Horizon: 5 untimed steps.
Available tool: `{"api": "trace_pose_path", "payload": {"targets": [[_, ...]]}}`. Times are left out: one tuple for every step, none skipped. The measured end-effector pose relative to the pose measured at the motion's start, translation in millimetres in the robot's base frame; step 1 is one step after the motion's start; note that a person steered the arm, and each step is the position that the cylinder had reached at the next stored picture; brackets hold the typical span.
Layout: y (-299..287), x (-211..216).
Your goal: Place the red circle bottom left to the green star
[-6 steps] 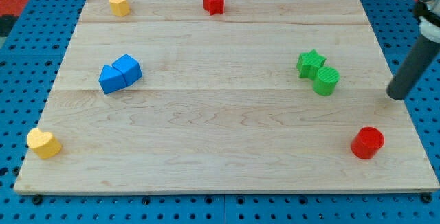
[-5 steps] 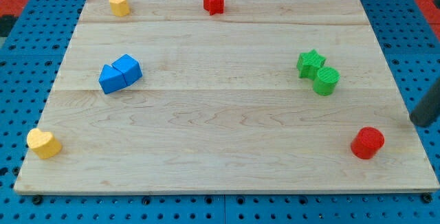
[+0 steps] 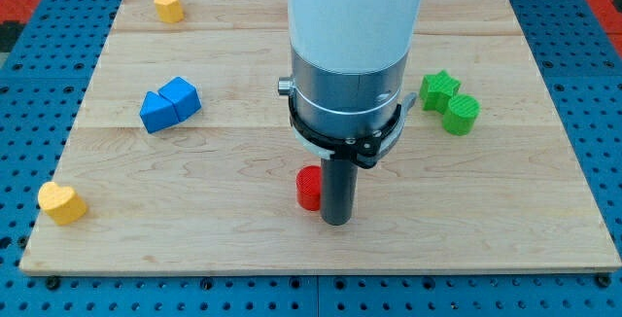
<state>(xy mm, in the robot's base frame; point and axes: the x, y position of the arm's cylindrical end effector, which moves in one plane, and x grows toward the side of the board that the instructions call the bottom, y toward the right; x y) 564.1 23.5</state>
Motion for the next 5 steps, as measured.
{"api": "trace_pose_path", "payload": {"targets": [[-19,-18],[-66,-46],[-67,-38],[-110,-38],[-68,-75]]}}
